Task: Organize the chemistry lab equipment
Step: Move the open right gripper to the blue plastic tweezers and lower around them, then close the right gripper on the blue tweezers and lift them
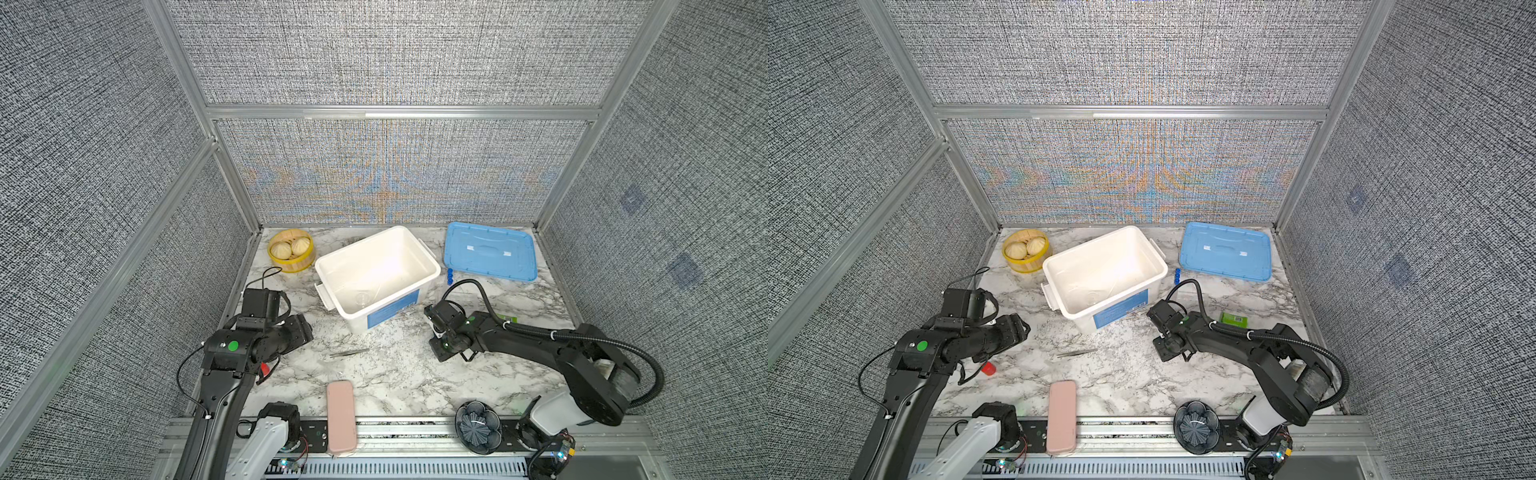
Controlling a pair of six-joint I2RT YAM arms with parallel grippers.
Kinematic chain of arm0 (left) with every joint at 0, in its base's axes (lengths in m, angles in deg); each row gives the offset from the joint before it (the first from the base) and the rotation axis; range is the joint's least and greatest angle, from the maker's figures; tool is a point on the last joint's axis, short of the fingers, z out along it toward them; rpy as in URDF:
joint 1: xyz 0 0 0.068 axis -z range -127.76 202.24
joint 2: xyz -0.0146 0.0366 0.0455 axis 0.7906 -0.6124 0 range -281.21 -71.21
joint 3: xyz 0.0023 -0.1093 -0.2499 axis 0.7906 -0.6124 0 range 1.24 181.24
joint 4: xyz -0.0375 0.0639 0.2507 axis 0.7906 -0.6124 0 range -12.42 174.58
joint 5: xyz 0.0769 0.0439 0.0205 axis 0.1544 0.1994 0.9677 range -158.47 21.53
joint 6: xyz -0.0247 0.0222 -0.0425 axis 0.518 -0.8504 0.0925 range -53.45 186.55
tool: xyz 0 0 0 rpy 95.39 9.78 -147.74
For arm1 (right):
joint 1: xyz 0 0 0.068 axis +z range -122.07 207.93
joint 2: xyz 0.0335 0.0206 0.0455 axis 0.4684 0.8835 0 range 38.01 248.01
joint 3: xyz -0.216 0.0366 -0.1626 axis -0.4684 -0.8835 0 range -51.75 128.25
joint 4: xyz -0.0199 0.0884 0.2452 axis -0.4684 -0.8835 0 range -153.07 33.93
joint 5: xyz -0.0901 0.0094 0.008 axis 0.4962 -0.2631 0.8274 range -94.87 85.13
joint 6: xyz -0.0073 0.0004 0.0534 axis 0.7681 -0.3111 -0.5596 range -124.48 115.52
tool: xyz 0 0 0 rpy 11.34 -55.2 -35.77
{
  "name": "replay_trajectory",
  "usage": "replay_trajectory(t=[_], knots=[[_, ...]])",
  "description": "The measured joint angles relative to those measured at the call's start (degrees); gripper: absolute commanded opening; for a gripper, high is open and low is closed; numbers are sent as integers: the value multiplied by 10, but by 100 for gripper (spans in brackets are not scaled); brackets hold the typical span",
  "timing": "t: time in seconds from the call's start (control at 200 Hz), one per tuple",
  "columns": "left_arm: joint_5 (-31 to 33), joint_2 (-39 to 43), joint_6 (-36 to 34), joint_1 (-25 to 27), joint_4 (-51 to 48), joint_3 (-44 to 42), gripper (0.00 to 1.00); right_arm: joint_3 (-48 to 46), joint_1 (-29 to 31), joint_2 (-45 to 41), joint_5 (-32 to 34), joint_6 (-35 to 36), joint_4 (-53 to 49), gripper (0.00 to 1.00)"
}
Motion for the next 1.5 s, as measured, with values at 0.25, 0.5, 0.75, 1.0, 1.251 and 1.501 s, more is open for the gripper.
replay_trajectory(t=[0.25,0.5,0.75,1.0,1.251,1.501], knots=[[0,-3,0,0,3,-4,75,24,1,11,12,-9,-24,47],[0,0,0,0,4,-6,75,38,-2,51,30,-32,-39,54],[0,2,0,0,4,-6,75,49,-1,78,14,-41,-14,22],[0,2,-1,0,3,-6,75,38,-2,57,0,-36,-24,2],[0,-11,-1,0,4,-5,75,26,2,-13,-17,-32,-44,2],[1,-21,-2,0,8,8,75,47,2,-120,-24,-24,-81,2]])
